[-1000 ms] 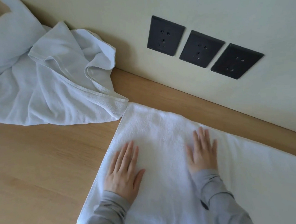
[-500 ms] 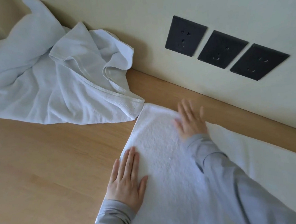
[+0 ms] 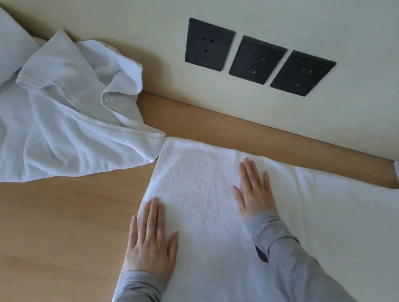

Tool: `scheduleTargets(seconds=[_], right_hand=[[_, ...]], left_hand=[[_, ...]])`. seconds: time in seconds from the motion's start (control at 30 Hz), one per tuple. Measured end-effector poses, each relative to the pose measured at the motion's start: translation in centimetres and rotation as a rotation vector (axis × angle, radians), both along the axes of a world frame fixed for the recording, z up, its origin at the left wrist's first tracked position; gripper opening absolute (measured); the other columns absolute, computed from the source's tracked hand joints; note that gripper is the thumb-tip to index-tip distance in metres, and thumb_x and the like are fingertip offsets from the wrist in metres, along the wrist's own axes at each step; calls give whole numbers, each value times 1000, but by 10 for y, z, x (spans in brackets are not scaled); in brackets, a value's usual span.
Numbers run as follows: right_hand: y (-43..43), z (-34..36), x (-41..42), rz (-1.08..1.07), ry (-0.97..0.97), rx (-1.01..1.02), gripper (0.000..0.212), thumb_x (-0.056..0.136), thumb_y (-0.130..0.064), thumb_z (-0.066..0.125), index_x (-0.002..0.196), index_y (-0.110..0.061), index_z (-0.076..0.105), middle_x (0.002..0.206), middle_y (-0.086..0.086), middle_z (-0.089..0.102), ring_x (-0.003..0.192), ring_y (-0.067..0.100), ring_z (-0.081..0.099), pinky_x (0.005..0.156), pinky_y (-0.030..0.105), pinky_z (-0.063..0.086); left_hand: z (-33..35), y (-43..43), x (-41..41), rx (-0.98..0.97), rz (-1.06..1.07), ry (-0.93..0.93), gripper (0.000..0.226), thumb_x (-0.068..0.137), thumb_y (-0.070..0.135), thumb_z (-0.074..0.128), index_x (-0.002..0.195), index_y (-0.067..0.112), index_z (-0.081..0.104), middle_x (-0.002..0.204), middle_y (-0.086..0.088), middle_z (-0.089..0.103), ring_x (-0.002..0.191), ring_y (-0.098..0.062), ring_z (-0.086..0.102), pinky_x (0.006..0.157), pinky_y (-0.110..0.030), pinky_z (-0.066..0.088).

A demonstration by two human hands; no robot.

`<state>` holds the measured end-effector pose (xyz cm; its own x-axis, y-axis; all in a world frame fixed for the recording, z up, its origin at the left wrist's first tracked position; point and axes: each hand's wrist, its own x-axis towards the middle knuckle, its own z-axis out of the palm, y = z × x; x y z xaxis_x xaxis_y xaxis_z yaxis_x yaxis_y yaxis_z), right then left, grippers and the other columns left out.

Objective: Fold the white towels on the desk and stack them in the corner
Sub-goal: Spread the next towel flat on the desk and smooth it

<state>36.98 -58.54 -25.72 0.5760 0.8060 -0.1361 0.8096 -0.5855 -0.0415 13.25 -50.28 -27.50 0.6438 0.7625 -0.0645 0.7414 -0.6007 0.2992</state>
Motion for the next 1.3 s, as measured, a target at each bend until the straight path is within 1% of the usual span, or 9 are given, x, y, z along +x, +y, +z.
scheduleTargets(seconds=[0.1,0.27,0.5,0.63,0.73,0.9,1.07,1.2,1.3], right_hand=[[-9,5,-50,62,1,178,54,94,-27,30,142,-1,34,151,13,30,140,29,25,115,49,17],[-47,-14,-111,206,104,104,52,89,-29,36,134,-5,48,144,8,42,134,24,40,105,46,27],[-161,-13,-18,-75,18,-30,60,95,-43,19,146,-12,27,154,3,24,144,15,11,112,42,18],[-169,-9,-9,-57,11,-9,59,97,-42,16,145,-9,26,153,5,22,144,14,4,112,43,15],[-158,1,-4,5,16,127,61,99,-38,10,137,-4,42,147,10,37,140,19,23,110,44,17],[-131,13,56,-97,1,379,44,92,-20,35,124,2,56,126,19,58,115,35,57,99,47,43],[-133,11,165,-357,15,163,34,93,-20,50,124,-7,54,122,14,57,116,33,46,95,39,31],[-142,3,199,-341,44,73,24,91,-25,51,109,-11,60,113,9,57,112,29,48,93,36,28],[-144,0,203,-296,14,146,15,90,-23,55,95,-10,61,100,9,55,102,30,49,87,36,28]], left_hand=[[9,-7,26,29,-20,-60,60,97,35,18,129,-4,52,135,-17,51,129,-32,43,114,-40,12],[5,-18,63,48,-199,-21,54,90,28,30,133,0,47,142,-14,43,131,-30,41,113,-37,13],[-6,-18,61,60,-198,53,64,95,43,16,144,5,31,152,-8,28,140,-21,24,115,-39,15],[0,-25,66,48,-137,49,70,95,47,4,143,4,31,151,-10,30,140,-23,24,115,-43,16],[6,-39,80,23,-84,41,73,94,49,8,142,1,34,149,-14,32,139,-29,26,114,-47,18],[6,-48,90,33,-54,68,72,92,51,12,143,4,32,151,-15,29,140,-29,26,114,-50,18],[1,-48,89,49,-38,75,76,91,56,4,145,8,28,153,-11,25,142,-23,18,116,-47,15],[3,-49,90,42,-31,74,77,91,58,2,145,9,27,153,-9,25,141,-22,18,116,-45,14],[6,-47,92,44,-24,38,77,92,57,6,142,6,35,150,-13,33,139,-27,28,114,-48,19]])
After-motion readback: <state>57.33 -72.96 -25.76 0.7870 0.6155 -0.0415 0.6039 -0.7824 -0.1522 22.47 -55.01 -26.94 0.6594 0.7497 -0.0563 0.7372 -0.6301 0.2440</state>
